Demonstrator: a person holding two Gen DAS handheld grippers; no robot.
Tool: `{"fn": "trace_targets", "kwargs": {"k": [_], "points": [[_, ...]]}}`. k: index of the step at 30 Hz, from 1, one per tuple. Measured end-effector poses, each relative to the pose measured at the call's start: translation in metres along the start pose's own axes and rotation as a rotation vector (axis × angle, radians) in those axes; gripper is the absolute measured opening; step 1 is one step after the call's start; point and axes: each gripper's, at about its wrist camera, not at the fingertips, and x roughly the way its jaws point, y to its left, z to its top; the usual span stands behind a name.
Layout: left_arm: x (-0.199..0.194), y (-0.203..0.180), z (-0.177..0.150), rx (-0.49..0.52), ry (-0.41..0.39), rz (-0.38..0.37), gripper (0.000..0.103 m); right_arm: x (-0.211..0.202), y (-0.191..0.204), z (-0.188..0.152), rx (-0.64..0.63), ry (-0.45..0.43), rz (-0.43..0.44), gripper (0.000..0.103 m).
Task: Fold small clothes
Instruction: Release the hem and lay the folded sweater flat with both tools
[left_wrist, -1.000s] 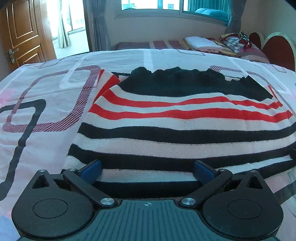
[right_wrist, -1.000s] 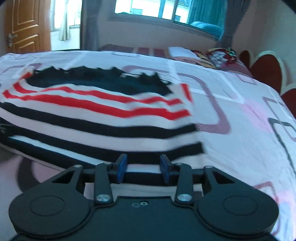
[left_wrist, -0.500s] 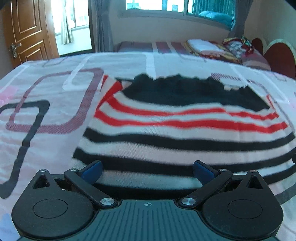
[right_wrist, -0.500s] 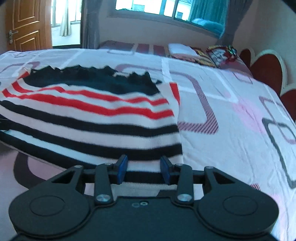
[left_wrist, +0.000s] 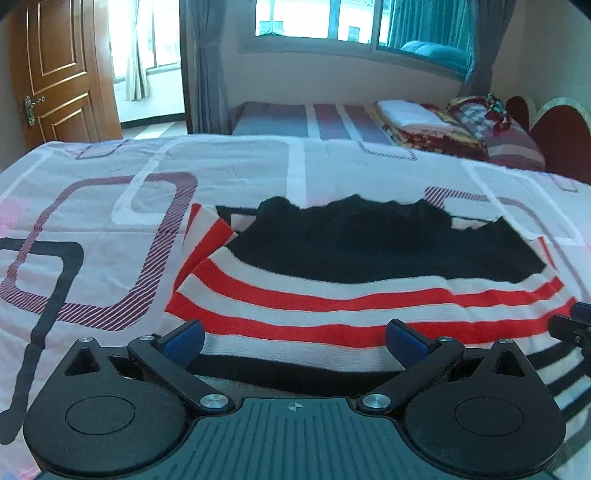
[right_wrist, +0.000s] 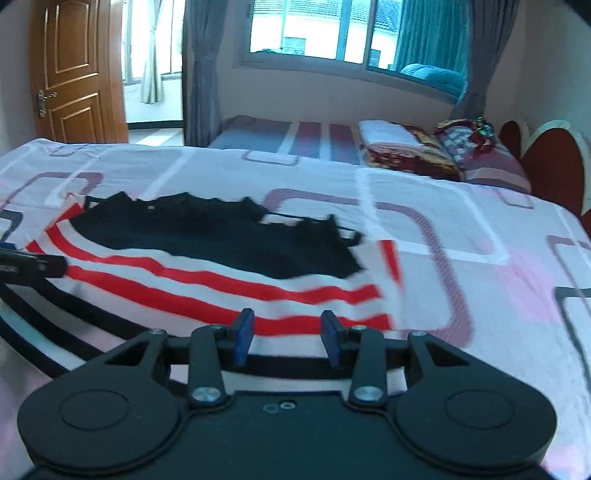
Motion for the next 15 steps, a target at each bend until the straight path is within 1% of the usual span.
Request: {"fn": "trace_targets", "kwargs": {"k": [5, 8, 11, 14, 15], "points": [[0.022, 0.011, -0.006, -0.039, 0.056, 0.017, 0.103, 0.019, 0.029, 0.012, 0.009, -0.008, 0.064, 0.038], [0.028, 0.019, -0.009, -0.063, 0.05, 0.005, 0.103, 0.026, 0.039, 0.019, 0.008, -0.019, 0.082, 0.039], [0.032, 0.02, -0.009, -0.065, 0.05, 0.006, 0.103, 0.034, 0.046, 0.022, 0.017, -0.016, 0.093, 0.039], [0.035, 0.02, -0.009, -0.062, 0.049, 0.005, 0.103, 0.044, 0.053, 0.02, 0.012, 0.004, 0.101, 0.039], [0.035, 0.019, -0.008, -0.059, 0.049, 0.006, 0.103, 0.049, 0.055, 0.018, -0.002, 0.018, 0.088, 0.039]]}}
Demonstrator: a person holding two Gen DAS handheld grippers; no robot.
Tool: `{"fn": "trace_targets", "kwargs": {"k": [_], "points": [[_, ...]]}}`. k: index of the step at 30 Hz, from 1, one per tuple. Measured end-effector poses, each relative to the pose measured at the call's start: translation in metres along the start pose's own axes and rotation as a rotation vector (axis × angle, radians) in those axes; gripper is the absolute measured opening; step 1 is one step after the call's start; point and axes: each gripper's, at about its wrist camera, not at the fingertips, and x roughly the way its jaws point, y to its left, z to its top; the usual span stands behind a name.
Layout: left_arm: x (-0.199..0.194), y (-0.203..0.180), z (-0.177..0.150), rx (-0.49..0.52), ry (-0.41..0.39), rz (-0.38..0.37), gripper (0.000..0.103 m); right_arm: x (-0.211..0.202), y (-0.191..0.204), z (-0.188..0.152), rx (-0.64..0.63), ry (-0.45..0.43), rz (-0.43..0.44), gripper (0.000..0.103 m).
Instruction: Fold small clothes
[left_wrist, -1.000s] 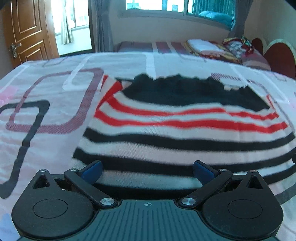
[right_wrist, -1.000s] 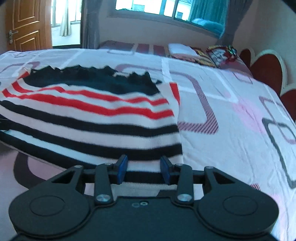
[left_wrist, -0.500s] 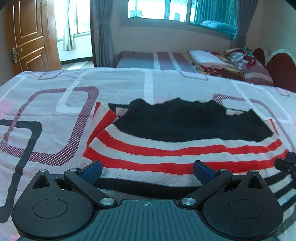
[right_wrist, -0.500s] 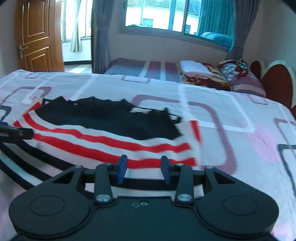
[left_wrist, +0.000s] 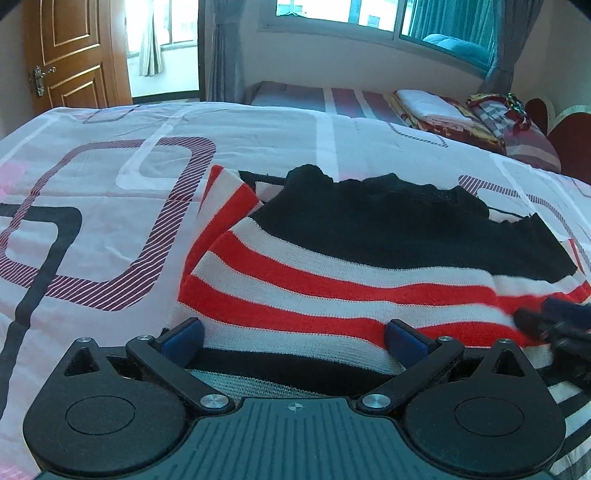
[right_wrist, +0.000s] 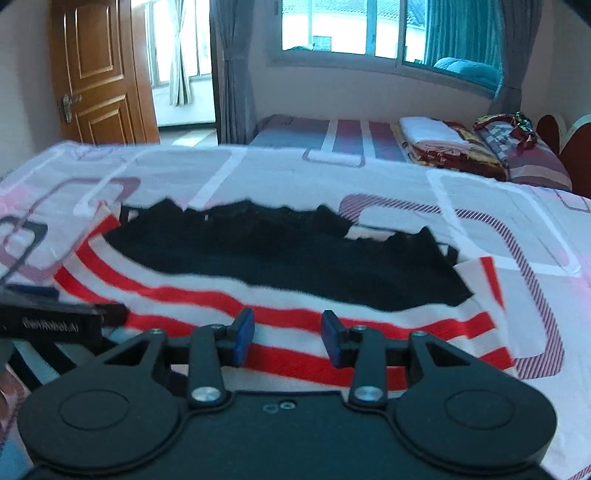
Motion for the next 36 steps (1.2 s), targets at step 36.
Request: {"fn": "trace_targets", "kwargs": {"k": [36], "points": [[-0.068, 0.051, -0.084, -0.45, 0.159, -0.197, 0.103, -0.038, 0.013, -0.025, 0.041, -0.004, 0.04, 0.048]]}}
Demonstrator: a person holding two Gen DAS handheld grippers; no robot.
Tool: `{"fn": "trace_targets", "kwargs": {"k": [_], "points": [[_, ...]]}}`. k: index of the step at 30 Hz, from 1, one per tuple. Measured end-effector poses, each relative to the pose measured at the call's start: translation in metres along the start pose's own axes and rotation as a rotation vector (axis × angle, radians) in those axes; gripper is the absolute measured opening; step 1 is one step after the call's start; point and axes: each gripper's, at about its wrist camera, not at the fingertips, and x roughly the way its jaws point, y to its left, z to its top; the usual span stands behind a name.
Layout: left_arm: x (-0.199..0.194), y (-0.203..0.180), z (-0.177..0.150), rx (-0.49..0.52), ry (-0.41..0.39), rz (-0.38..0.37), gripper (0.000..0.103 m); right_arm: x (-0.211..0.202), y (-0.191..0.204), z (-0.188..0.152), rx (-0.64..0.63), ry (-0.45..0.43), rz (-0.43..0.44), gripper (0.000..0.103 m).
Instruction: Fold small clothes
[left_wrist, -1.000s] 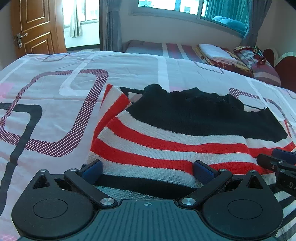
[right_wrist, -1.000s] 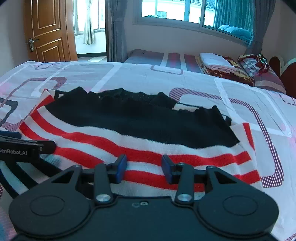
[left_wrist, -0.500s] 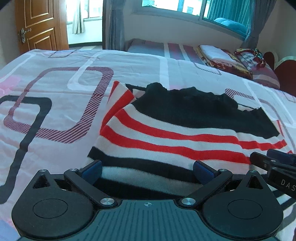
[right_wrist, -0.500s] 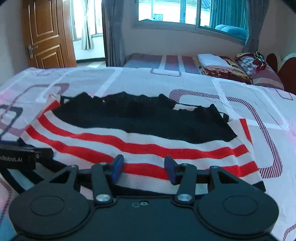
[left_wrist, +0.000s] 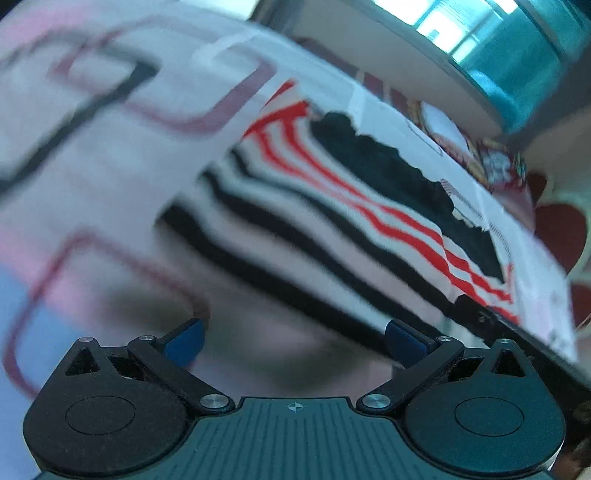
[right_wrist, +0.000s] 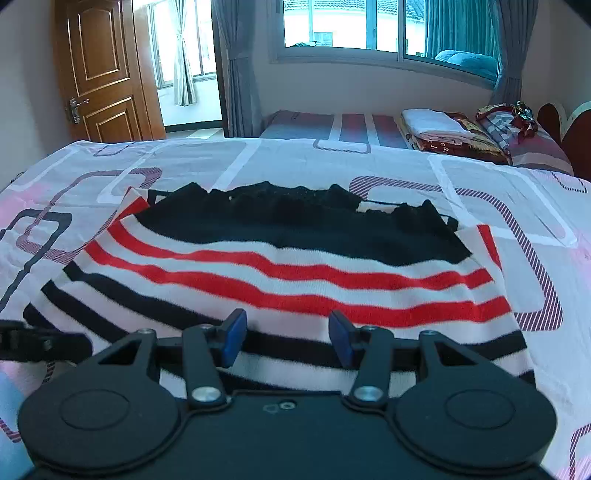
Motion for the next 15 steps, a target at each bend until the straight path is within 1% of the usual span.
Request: {"fn": "trace_targets", "kwargs": {"k": [1, 3, 5, 10, 13, 15], "points": [[0.001, 0.005, -0.005, -0.025, -0.01, -0.023, 0.103, 0.0, 0.0, -0.002, 0.001, 0.002, 0.001, 0.048], [0.003, 0.009, -0.008, -0.038, -0.055, -0.049, 0.103, 0.0, 0.0, -0.005, 0.006, 0.005, 0.003, 0.048], [0.008, 0.014, -0.006, -0.085, -0.089, -0.093, 0.103, 0.0, -0.001, -0.007, 0.01, 0.008, 0.004, 0.048], [0.024, 0.026, 0.007, -0.192, -0.192, -0.165, 0.103, 0.001, -0.002, -0.009, 0.023, 0.004, 0.01, 0.049], [0.035, 0.029, 0.02, -0.218, -0.224, -0.196, 0.103, 0.003, -0.001, -0.01, 0.023, 0.001, 0.013, 0.049], [0.038, 0.03, 0.026, -0.226, -0.226, -0.21, 0.103, 0.006, -0.002, -0.01, 0.024, 0.001, 0.019, 0.049]]}}
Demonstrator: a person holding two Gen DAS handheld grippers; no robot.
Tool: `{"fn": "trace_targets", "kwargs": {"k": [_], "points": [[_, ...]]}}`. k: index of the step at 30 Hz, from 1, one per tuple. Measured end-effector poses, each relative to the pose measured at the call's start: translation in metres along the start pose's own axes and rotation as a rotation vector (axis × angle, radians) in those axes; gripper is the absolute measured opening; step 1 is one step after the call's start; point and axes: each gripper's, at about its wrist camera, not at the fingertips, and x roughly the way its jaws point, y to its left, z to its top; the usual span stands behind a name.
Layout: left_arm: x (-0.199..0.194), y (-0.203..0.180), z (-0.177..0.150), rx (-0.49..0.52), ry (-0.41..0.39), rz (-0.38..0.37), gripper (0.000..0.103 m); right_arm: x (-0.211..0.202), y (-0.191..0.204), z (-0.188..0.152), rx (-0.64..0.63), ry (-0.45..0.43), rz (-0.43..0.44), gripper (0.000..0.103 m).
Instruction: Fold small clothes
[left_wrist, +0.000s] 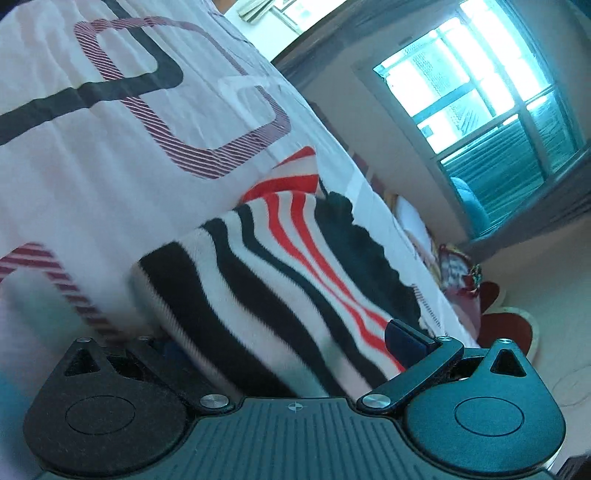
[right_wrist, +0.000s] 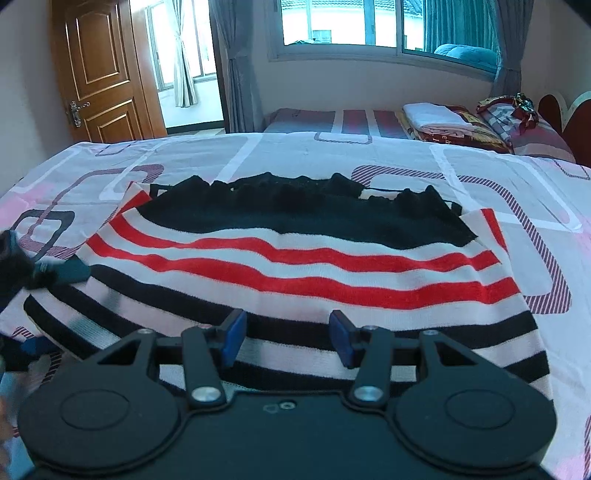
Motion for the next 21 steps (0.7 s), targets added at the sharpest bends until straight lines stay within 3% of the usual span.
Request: {"fn": "trace_targets", "kwargs": {"k": [4, 5, 6, 8, 9, 13, 16, 19, 21], "points": [[0.007, -0.001, 0.007, -0.03, 0.002, 0.005, 0.103, 0.005, 0.0, 0.0, -0.003, -0.001, 0.003, 0.049], [0.007, 0.0, 0.007, -0.033, 0.0, 0.009, 0.096, 0.005, 0.0, 0.0, -0.006, -0.004, 0.002, 0.049], [0.007, 0.0, 0.008, -0.033, -0.005, 0.031, 0.071, 0.005, 0.0, 0.001, -0.008, -0.009, 0.002, 0.049], [0.009, 0.011, 0.01, -0.088, 0.004, 0.038, 0.043, 0.006, 0.001, 0.002, -0.012, -0.018, 0.001, 0.049], [0.011, 0.016, 0.011, -0.126, 0.013, 0.035, 0.04, 0.005, 0.001, 0.003, -0.013, -0.025, 0.0, 0.049], [0.012, 0.012, 0.01, -0.117, 0.006, 0.034, 0.04, 0.007, 0.001, 0.007, -0.018, -0.029, -0.001, 0.048], [0.011, 0.007, 0.012, -0.092, 0.007, 0.024, 0.027, 0.006, 0.001, 0.012, -0.023, -0.049, -0.014, 0.046], [0.004, -0.013, 0.014, -0.013, -0.017, -0.004, 0.02, 0.006, 0.0, 0.017, -0.038, -0.073, -0.065, 0.041], [-0.001, -0.034, 0.016, 0.076, -0.034, -0.041, 0.019, 0.022, 0.0, 0.01, -0.073, -0.005, -0.092, 0.042]]}}
